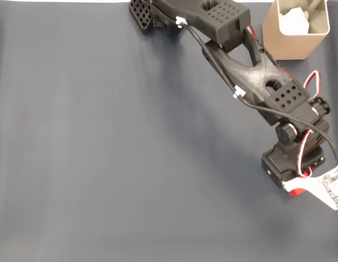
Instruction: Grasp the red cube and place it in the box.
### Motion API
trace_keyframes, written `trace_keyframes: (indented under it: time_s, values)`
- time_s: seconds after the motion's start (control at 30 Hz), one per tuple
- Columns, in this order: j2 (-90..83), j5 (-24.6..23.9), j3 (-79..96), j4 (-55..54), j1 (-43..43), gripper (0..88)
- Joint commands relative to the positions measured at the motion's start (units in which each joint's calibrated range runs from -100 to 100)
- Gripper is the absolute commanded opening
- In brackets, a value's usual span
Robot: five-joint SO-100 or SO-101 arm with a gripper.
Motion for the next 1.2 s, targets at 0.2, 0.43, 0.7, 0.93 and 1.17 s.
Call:
trace_keyframes:
  time_s: [0.2,0.43,0.7,0.93,1.17]
  values:
    - [-20.5,1.3,13.1,6.5,-0.4,1.8]
    - [-34.0,2.1,25.5,8.8,-1.6,0.2]
    - [-48.8,3.4,38.4,12.6,-7.5,0.0]
    - [-57.4,4.4,45.8,13.2,-14.4,0.0]
    - [-60.6,5.0,48.7,13.6,-20.5,0.0]
